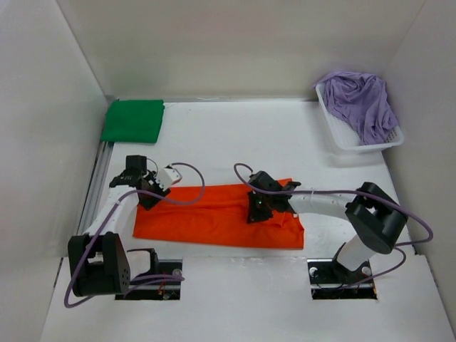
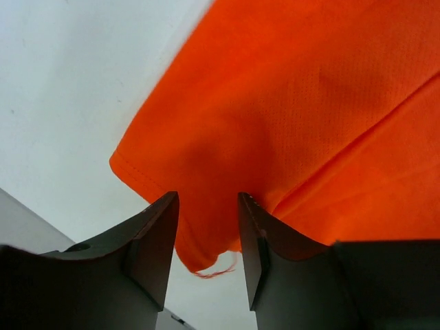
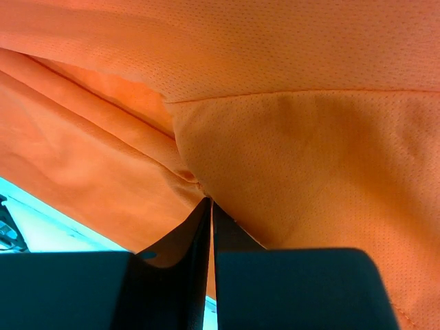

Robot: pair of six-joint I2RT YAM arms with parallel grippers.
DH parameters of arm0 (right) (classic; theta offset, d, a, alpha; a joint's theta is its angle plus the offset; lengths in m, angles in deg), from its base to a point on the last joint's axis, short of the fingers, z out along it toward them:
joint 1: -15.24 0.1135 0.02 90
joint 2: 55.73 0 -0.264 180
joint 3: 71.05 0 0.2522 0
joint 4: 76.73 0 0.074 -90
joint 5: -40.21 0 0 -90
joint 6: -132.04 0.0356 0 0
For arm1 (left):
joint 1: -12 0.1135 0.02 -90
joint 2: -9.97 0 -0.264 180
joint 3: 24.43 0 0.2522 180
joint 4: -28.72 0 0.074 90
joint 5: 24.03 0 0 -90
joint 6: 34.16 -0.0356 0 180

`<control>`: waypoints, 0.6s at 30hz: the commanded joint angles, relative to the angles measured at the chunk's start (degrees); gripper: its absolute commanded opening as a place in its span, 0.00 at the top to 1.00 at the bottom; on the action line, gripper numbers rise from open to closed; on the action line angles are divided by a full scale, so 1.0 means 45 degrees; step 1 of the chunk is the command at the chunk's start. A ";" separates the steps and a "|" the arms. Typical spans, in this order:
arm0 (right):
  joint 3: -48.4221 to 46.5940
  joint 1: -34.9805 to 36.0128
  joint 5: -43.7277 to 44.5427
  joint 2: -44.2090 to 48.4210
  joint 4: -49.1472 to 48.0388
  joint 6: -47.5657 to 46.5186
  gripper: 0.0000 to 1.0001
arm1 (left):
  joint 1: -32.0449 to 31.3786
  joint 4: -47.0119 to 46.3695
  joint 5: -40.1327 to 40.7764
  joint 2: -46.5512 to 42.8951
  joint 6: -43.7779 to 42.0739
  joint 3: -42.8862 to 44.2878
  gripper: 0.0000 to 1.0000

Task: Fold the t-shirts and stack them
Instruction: Fold the other side of the tshirt into a rectangle

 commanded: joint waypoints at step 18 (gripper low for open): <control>0.0249 -0.5930 0.1395 0.4219 0.1865 -0.1945 0.40 | 0.2007 -0.0867 0.0188 0.2194 0.1483 0.3003 0.37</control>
